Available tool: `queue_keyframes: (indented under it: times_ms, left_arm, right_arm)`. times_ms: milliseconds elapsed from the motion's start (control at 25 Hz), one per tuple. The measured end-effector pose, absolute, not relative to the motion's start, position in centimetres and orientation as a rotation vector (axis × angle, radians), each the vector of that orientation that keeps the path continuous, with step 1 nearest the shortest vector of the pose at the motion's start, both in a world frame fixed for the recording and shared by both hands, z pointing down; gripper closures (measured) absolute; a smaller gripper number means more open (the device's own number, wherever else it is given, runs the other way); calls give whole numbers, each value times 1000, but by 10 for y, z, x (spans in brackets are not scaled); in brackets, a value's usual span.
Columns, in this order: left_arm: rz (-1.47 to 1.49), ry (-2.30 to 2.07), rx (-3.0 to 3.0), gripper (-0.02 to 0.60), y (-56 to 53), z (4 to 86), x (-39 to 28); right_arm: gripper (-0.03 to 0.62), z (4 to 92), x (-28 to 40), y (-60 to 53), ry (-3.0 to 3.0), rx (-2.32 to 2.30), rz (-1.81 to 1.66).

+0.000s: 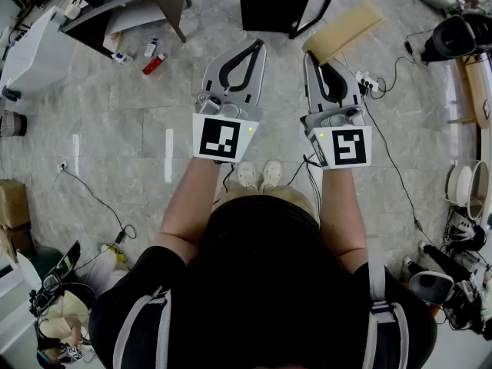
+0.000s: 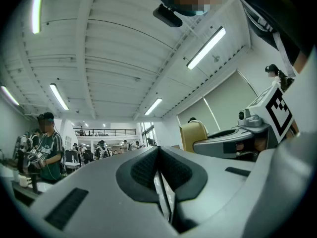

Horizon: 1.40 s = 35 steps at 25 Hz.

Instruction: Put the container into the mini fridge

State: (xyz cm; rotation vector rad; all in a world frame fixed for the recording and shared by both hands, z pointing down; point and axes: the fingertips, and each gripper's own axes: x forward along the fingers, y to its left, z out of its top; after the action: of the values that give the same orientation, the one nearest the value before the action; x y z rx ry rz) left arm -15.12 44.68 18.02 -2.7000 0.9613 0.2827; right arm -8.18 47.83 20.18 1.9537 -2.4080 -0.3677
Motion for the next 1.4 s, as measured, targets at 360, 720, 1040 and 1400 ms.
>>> queue_keyframes:
  times_ms: [360,720,1040,1400]
  left_arm:
    - [310,961,-2715,558,454,178,-158]
    - [257,932,-2690,558,452,182,-167]
    - [262,895,-2679,558,459,180,-181]
    - [334,907,-2674,558,470,171,-217]
  right_arm:
    - [556,199,-95,487,-2414,1945,-374]
    - [556,196,-102,488,-2392,1928,-418]
    - [556,198,-117,498,-2383,1928,-422]
    - [556,198,-150,516,-2375,1901,-459]
